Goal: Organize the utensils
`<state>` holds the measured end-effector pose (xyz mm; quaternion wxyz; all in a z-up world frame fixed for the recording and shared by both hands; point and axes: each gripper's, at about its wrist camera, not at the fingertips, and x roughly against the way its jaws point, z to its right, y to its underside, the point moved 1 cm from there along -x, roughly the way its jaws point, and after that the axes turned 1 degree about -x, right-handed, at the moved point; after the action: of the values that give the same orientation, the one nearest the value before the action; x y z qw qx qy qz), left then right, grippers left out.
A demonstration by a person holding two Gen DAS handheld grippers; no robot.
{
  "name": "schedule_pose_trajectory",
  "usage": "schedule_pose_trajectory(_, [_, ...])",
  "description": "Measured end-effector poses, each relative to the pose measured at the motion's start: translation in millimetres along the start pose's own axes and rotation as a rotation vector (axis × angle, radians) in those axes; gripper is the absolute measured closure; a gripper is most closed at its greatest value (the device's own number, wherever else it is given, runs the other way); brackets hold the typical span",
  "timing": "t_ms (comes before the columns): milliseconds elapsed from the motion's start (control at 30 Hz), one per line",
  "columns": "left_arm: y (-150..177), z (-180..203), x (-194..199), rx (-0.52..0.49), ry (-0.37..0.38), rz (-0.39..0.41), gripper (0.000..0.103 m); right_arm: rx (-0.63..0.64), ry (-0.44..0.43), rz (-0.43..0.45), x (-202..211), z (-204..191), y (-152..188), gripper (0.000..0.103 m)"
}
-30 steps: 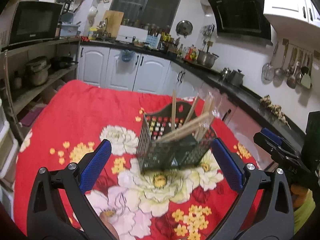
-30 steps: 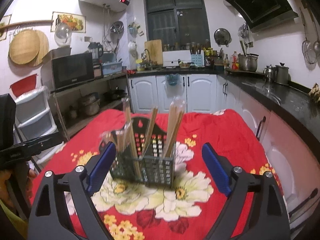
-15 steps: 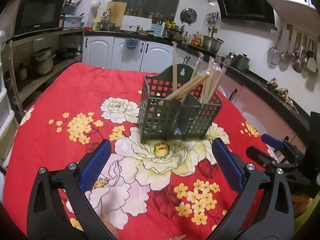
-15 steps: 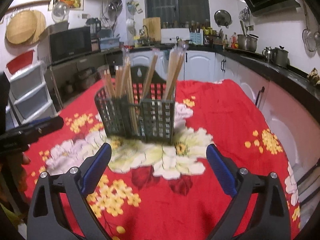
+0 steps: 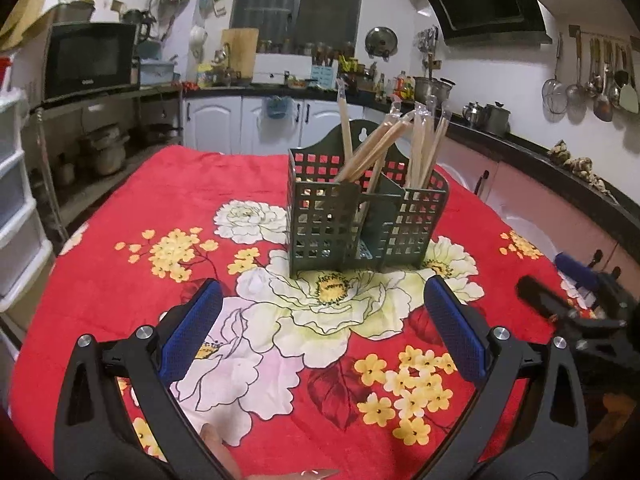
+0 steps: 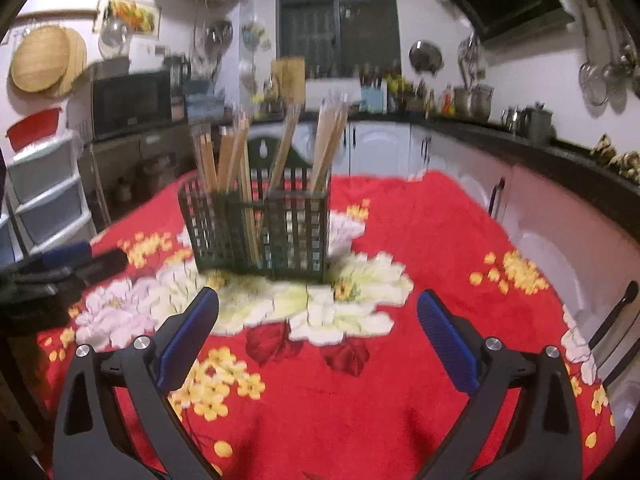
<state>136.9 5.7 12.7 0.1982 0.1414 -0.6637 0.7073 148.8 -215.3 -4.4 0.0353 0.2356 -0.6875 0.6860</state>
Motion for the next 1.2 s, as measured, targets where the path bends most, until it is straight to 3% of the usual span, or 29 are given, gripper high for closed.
schedule_pose_trajectory(167, [4, 4, 9, -0.012, -0.035, 0.070, 0.010, -0.007, -0.005, 0.112, 17, 0, -3, 0.006])
schedule_pose_trajectory(333, [7, 3, 16, 0.000, -0.003, 0.130, 0.010, -0.017, 0.009, 0.200, 29, 0, 1, 0.006])
schedule_pose_trajectory(1200, [9, 1, 19, 0.001, 0.008, 0.158, 0.010, -0.007, 0.010, 0.203, 27, -5, 8, 0.006])
